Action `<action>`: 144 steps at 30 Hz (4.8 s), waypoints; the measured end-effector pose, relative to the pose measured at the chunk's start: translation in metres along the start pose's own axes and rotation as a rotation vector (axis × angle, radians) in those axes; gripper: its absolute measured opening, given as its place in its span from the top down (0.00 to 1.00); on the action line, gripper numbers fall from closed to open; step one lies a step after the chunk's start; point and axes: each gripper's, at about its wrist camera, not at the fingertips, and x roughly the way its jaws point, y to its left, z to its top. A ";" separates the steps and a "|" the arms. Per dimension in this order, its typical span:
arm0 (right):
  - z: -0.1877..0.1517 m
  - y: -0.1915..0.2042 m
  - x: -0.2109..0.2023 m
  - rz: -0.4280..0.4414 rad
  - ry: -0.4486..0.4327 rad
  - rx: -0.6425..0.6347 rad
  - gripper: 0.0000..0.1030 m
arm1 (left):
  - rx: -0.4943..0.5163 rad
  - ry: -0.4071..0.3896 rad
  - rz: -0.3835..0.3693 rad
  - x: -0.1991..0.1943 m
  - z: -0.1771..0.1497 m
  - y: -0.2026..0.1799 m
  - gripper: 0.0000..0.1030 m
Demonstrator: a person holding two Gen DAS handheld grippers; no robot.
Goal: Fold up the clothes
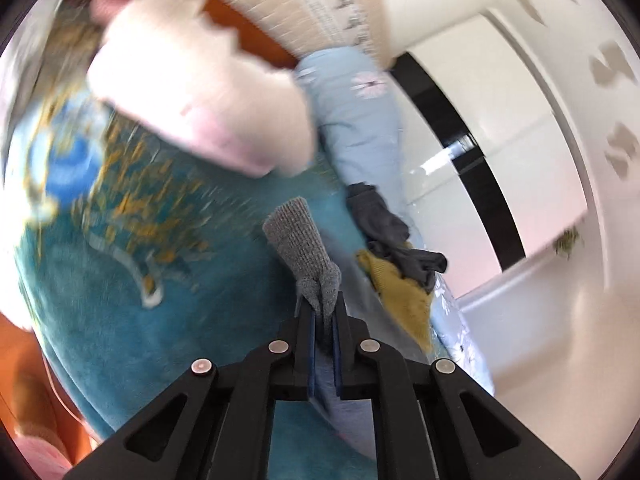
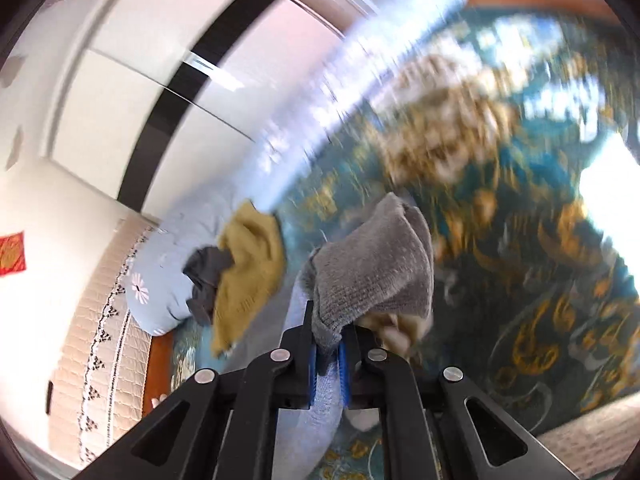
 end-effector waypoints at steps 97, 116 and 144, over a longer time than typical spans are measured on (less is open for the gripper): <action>0.054 -0.038 0.223 -0.101 0.203 0.185 0.65 | -0.027 0.039 0.032 0.120 -0.024 0.011 0.62; 0.063 -0.016 0.188 -0.029 0.060 0.094 0.96 | -0.017 0.042 0.030 0.121 -0.026 0.010 0.62; 0.036 -0.066 0.180 -0.030 0.097 0.156 0.40 | -0.088 0.161 0.146 0.150 -0.009 -0.012 0.50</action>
